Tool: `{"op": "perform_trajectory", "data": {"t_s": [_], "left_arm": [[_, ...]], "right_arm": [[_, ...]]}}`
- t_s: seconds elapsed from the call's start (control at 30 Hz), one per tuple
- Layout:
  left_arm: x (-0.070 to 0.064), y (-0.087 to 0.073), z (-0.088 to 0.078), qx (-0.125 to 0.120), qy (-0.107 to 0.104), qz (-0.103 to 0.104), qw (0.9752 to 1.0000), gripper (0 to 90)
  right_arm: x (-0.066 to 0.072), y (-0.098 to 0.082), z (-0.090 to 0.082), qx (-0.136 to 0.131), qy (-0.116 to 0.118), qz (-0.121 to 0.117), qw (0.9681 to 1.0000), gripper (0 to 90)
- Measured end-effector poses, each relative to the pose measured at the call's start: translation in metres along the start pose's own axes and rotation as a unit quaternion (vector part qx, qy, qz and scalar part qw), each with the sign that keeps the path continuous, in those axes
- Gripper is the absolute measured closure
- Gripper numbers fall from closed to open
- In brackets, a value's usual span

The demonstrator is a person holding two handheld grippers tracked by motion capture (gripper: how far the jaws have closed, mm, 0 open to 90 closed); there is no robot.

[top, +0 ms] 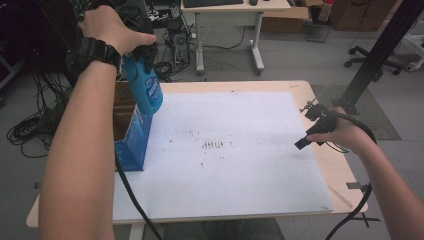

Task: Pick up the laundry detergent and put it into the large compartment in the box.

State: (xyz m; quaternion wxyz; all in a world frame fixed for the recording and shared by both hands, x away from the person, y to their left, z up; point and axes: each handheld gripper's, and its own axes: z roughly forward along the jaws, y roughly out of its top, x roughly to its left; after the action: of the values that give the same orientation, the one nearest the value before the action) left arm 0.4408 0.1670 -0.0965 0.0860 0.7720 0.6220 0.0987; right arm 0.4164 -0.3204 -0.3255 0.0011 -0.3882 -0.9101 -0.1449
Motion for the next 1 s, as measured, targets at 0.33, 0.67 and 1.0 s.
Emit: {"op": "perform_trajectory", "data": {"t_s": [0.33, 0.67, 1.0], "left_arm": [[0.019, -0.007, 0.000, 0.004, 0.007, -0.026, 0.9996, 37.7], [0.038, -0.016, -0.001, 0.010, 0.024, -0.047, 0.9986, 37.7], [0.052, -0.022, 0.001, 0.013, 0.034, -0.066, 0.9972, 37.8]], "right_arm": [[0.001, 0.000, -0.001, 0.000, -0.001, 0.000, 1.0000, 20.5], [0.001, 0.000, 0.001, 0.002, -0.001, 0.000, 1.0000, 20.5], [0.001, 0.001, -0.001, 0.001, -0.002, 0.001, 1.0000, 20.5]]}}
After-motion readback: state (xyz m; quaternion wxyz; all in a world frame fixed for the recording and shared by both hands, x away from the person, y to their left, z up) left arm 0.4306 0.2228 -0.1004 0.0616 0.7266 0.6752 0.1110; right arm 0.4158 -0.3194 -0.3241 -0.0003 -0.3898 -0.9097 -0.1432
